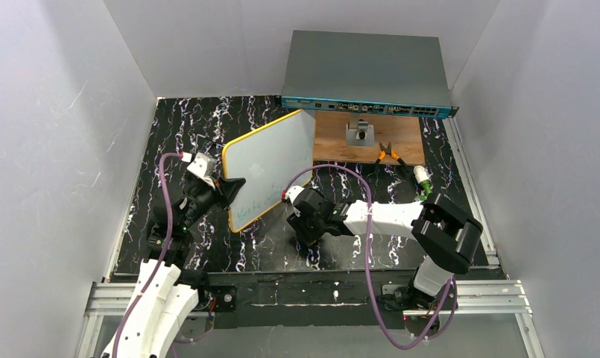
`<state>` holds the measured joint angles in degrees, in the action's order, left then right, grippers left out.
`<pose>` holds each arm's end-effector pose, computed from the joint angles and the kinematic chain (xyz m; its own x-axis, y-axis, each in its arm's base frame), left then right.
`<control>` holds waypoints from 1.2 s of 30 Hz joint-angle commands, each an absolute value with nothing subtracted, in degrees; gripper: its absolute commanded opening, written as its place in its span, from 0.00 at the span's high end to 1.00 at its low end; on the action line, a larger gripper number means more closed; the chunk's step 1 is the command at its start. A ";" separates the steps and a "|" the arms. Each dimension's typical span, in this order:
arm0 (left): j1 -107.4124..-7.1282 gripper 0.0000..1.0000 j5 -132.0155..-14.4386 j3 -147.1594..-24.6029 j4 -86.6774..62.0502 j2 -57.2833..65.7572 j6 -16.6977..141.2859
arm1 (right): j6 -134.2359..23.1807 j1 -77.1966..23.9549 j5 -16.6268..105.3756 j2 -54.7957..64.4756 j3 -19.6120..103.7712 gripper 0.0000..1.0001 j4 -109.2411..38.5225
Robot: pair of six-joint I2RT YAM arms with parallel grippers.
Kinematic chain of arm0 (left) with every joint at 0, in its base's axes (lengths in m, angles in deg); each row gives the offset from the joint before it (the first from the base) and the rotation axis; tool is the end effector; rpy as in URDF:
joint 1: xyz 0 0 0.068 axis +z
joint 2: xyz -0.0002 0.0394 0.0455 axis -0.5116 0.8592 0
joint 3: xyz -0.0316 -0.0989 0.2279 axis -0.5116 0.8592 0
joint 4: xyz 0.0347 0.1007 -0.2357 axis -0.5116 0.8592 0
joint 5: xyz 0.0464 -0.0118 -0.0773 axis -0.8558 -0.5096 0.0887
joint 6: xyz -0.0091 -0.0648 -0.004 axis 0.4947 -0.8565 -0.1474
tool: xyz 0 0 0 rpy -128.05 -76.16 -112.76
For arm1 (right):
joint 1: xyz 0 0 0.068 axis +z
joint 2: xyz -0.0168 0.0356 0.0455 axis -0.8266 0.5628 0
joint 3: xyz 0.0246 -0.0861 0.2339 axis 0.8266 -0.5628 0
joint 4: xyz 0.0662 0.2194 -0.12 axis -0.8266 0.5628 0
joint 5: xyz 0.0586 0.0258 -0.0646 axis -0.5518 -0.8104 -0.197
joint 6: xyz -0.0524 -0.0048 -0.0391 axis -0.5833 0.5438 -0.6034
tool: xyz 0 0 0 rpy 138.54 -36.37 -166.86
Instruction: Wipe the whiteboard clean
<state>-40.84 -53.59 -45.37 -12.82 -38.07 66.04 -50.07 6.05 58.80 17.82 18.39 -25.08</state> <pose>0.1742 -0.0554 0.3014 -0.0639 -0.1110 -0.9918 0.6121 0.7806 -0.1268 0.1624 0.2898 0.1359 -0.5476 -0.5746 -0.6083 -0.7421 0.6694 0.0357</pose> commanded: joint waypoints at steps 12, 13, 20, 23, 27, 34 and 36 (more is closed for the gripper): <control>-40.25 1.00 -50.78 -44.14 -7.87 -36.38 65.00 | -66.34 0.40 48.24 7.65 17.62 0.99 -22.09; -40.26 1.00 -49.71 -44.14 -7.65 -36.19 63.22 | -69.08 -1.72 44.13 6.15 17.82 0.99 -20.01; -40.33 1.00 -42.85 -43.08 -7.19 -37.25 51.72 | -85.37 -20.36 19.85 -10.38 18.52 0.99 -5.12; -40.52 1.00 -41.13 -42.70 -7.14 -36.91 47.79 | -86.06 -26.25 18.56 -14.99 17.37 0.99 -6.03; -40.74 1.00 -39.19 -42.21 -7.16 -36.16 44.30 | -85.62 -30.49 18.60 -17.61 15.67 0.99 -8.91; -44.29 1.00 -40.48 -40.33 -9.51 -36.03 38.81 | -86.57 -30.95 20.08 -15.59 10.62 0.99 -20.03; -46.51 1.00 -42.09 -39.99 -9.85 -36.10 37.89 | -87.95 -29.93 23.32 -12.39 11.11 0.99 -21.31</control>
<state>-42.87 -43.10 -40.89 -10.00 -35.68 40.16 -85.11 -30.97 20.40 -16.52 11.53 -13.87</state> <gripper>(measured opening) 0.047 0.074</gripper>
